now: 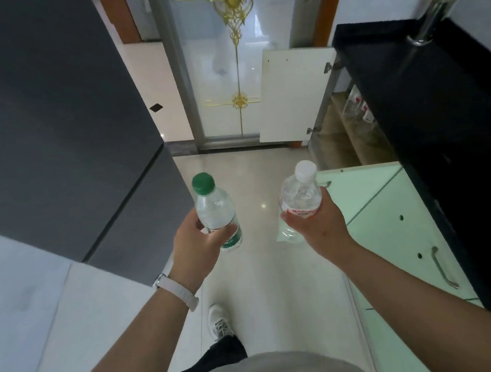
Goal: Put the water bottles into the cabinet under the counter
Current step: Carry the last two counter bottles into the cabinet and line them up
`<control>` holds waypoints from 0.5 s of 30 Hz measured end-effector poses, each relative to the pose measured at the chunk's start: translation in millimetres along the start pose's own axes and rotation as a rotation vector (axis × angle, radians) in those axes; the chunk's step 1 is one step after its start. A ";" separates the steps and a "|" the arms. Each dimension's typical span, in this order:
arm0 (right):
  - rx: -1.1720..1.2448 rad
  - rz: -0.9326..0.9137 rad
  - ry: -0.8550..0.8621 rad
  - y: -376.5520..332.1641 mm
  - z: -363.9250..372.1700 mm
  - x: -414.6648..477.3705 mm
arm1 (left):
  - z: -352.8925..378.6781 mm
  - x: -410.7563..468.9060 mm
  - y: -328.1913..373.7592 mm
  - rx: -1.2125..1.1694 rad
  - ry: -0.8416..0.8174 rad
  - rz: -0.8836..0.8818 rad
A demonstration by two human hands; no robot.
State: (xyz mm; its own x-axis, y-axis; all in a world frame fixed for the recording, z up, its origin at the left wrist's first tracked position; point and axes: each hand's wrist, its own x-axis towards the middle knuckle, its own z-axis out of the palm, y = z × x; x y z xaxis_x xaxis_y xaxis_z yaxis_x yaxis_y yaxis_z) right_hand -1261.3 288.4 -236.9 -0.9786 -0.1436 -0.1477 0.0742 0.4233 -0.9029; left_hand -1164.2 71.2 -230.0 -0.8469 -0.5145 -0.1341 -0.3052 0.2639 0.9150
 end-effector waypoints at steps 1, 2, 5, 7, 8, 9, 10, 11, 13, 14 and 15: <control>-0.008 0.014 0.009 -8.8 14.0 9.7 | -12.1 17.6 -3.0 0.010 -0.012 0.010; -0.022 0.026 0.018 -19.3 27.3 19.1 | -24.1 35.7 -5.9 0.019 -0.025 0.016; -0.053 0.039 0.046 -47.5 65.0 49.1 | -56.3 92.6 -12.3 0.039 -0.076 0.035; -0.065 0.029 0.056 -65.6 84.8 65.0 | -72.4 126.1 -11.9 0.031 -0.084 0.052; -0.080 0.022 0.047 -73.6 93.3 71.5 | -79.4 140.7 -11.5 0.029 -0.083 0.056; -0.096 0.020 0.030 -79.8 100.2 77.8 | -85.1 152.9 -10.7 0.027 -0.087 0.057; -0.109 0.023 0.015 -85.4 105.8 83.1 | -90.0 163.8 -10.0 0.030 -0.095 0.055; -0.116 0.028 0.009 -89.0 110.3 89.3 | -94.0 174.0 -9.3 0.036 -0.105 0.054; -0.100 0.034 0.021 -96.1 116.8 103.6 | -98.7 194.6 -8.2 0.036 -0.122 0.048; -0.091 0.036 0.030 -98.2 119.3 111.3 | -99.1 204.3 -7.4 0.031 -0.128 0.045; -0.084 0.037 0.038 -99.9 121.1 118.8 | -98.1 213.2 -6.3 0.024 -0.133 0.038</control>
State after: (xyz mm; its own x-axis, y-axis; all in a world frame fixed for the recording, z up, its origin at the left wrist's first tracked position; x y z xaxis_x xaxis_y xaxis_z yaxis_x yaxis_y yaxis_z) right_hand -1361.7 120.7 -213.2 -0.9822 -0.0931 -0.1630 0.0952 0.5014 -0.8600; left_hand -1300.1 -120.2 -227.0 -0.9077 -0.3916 -0.1506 -0.2812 0.3012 0.9111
